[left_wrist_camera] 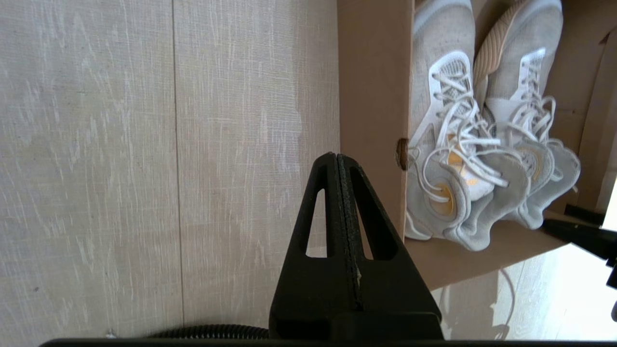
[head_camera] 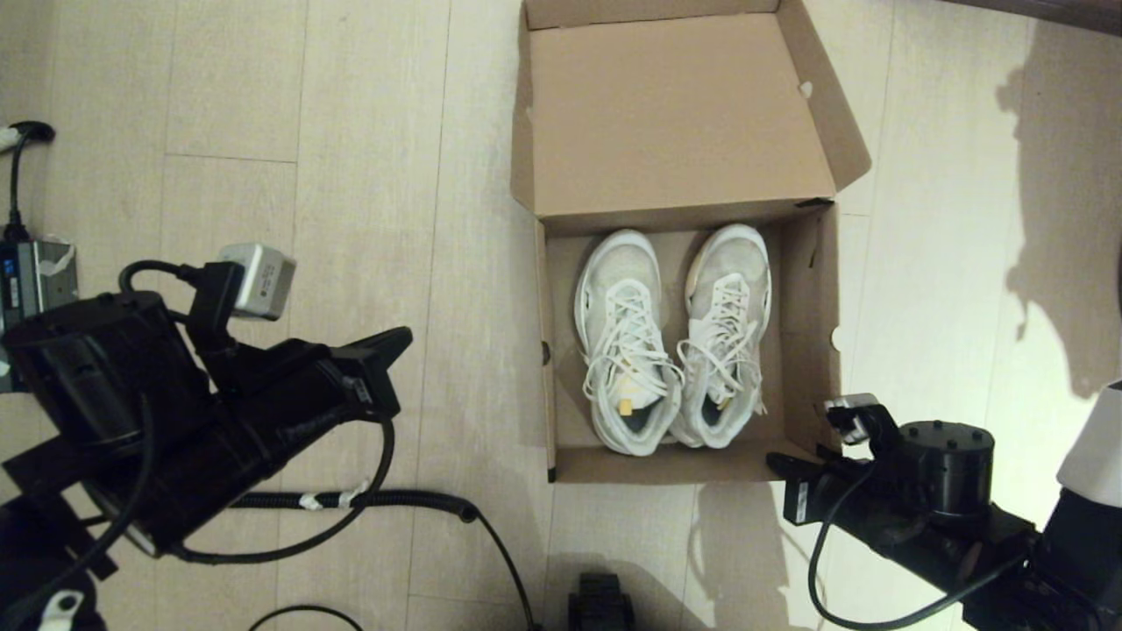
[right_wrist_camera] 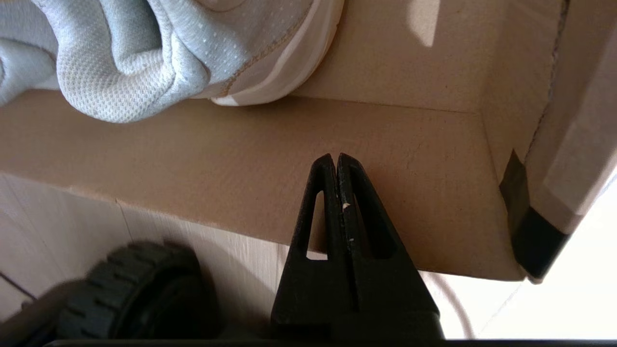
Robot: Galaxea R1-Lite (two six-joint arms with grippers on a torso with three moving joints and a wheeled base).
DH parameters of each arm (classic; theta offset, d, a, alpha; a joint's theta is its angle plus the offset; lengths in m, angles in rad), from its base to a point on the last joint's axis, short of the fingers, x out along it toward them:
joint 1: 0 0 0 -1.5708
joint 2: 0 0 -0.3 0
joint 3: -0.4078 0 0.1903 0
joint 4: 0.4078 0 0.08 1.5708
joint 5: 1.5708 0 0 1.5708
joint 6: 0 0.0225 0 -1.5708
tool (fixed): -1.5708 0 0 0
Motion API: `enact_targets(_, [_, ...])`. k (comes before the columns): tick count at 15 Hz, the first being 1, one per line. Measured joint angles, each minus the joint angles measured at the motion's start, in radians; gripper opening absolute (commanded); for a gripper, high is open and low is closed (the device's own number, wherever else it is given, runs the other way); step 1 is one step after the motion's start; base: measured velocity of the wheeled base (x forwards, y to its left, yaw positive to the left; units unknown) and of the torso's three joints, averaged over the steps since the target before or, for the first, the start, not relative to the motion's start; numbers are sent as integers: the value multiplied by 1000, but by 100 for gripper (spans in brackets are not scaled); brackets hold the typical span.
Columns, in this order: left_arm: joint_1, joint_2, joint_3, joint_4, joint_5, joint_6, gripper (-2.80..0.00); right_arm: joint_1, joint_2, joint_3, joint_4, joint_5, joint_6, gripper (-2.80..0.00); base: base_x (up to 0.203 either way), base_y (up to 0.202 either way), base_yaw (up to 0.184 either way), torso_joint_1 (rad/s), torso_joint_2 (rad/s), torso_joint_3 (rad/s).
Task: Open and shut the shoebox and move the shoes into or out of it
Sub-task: Put the shoes out of the shoe box
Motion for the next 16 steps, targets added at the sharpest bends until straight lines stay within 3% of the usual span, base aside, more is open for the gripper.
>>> enact_targets(3, [0,1,1,0,0,0,-280,-1,-9,-16,-47,-1,2,-280,0,0,0,0,0,0])
enact_targets(5, [0,2,3,0,1,0,-280,0,-65,-76,-9,-1,3,-280,0,0,0,0,0,0])
enact_targets(13, [11,-1,79,0,3,0,-280,-6,-508,-206,573,6,27,-280,0,0,0,0,0,0])
enact_targets(15, [13,5,85,0,4,0,-280,14,-591,-247,759,60,79,-280,0,0,0,0,0,0])
enact_targets(16, [14,11,82,0,4,1,-280,28,-603,-257,813,86,98,0,0,0,0,0,0,0])
